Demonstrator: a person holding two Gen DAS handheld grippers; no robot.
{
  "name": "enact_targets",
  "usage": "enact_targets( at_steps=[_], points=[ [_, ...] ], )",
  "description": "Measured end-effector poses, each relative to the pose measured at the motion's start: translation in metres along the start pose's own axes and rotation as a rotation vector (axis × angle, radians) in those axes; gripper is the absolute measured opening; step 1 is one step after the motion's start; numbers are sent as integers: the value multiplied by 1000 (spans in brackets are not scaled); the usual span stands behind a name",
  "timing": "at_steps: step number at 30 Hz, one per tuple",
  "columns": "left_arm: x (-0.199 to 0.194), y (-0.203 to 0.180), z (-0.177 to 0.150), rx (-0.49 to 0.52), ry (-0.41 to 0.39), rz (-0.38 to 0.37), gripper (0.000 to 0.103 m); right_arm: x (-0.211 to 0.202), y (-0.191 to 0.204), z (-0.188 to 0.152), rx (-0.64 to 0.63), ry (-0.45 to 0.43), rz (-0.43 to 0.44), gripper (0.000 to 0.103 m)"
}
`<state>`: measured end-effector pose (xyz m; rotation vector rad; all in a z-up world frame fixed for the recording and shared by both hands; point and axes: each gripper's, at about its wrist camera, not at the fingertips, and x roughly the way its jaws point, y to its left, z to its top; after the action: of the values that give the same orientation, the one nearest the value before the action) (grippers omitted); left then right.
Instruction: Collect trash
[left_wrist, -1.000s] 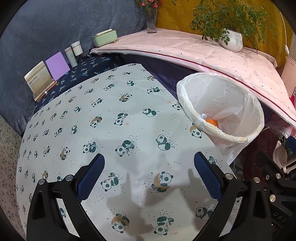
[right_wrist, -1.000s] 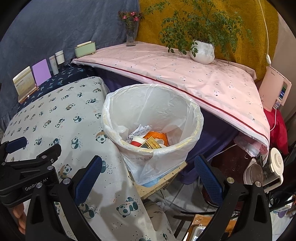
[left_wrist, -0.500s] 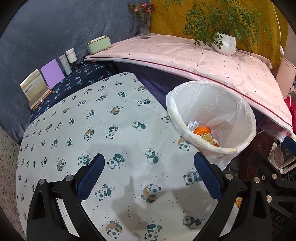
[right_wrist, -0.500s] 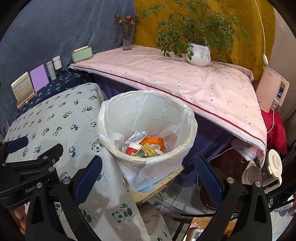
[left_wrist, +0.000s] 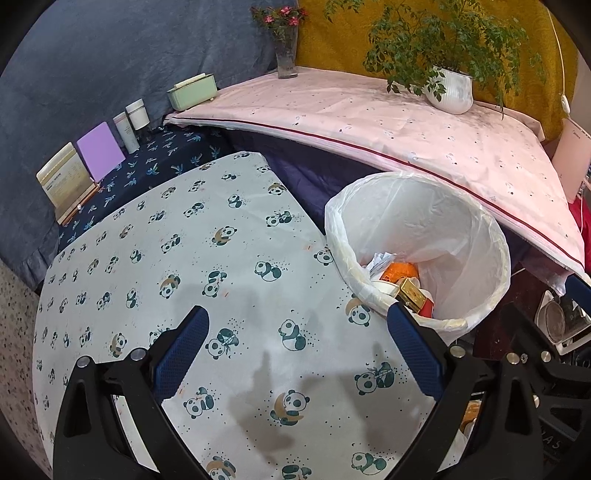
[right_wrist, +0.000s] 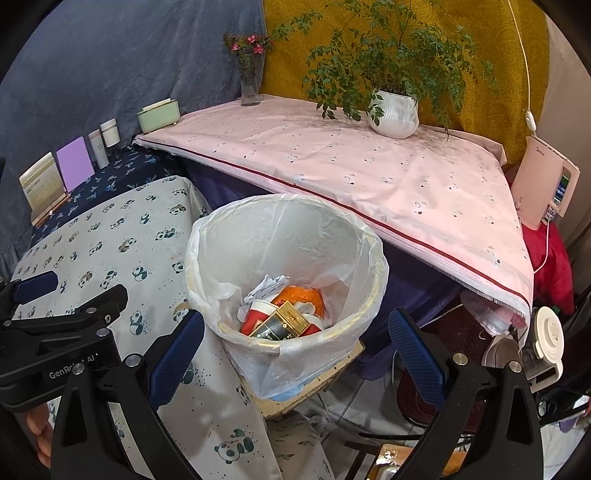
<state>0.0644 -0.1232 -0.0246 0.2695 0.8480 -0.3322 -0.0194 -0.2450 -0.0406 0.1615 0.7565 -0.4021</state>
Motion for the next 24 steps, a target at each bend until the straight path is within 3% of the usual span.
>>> enact_targets(
  at_steps=[24],
  points=[
    [3, -4, 6, 3, 6, -1, 93, 3, -3, 5, 10, -6, 2, 96]
  ],
)
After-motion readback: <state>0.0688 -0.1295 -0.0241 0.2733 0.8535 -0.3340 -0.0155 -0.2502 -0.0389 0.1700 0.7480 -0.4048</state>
